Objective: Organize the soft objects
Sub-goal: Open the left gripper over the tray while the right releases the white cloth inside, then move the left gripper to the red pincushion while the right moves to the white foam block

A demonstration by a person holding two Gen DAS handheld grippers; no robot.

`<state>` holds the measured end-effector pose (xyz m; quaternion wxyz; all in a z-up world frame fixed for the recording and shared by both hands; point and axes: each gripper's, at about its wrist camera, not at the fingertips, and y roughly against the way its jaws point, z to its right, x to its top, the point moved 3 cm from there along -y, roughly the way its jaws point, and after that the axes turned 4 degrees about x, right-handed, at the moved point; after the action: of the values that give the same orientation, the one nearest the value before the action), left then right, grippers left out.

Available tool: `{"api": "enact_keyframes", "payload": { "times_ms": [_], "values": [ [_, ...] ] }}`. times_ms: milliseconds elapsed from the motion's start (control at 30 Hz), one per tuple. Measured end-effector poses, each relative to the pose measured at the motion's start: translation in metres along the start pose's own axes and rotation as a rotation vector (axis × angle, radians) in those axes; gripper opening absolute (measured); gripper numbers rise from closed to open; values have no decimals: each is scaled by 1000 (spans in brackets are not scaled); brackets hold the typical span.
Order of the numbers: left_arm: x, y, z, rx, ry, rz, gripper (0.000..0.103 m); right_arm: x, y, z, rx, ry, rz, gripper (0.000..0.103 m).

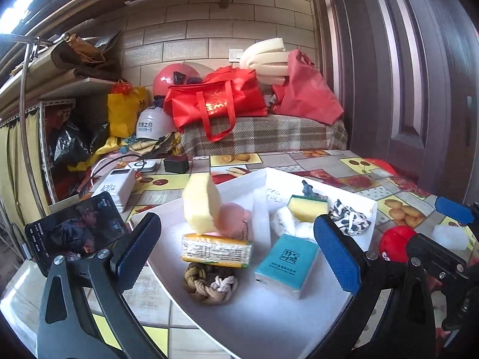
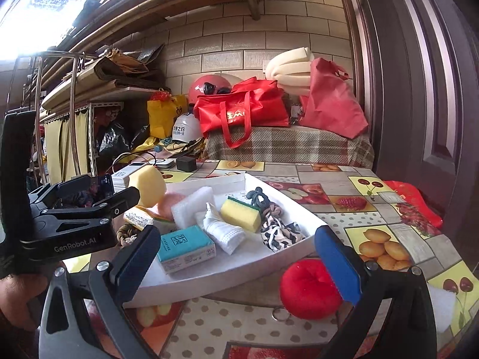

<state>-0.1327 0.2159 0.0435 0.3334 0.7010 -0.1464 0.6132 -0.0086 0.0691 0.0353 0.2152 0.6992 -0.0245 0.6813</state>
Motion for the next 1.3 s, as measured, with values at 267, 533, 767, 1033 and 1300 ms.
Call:
{"api": "enact_keyframes", "payload": {
  "times_ms": [267, 533, 767, 1033, 1300],
  "values": [
    [-8, 5, 78, -280, -159, -95, 103, -20, 48, 113, -217, -117, -65, 103],
    [-13, -8, 172, -466, -322, -191, 103, -36, 71, 203, -320, -230, -149, 103],
    [-17, -48, 215, -452, -360, -327, 102, -54, 27, 198, -81, -236, -382, 103],
    [-23, -39, 225, -525, -396, -337, 102, -59, -7, 186, -67, -68, -507, 103],
    [-17, -26, 213, -574, -309, -317, 102, -70, 12, 154, 2, 74, -550, 102]
  ]
}}
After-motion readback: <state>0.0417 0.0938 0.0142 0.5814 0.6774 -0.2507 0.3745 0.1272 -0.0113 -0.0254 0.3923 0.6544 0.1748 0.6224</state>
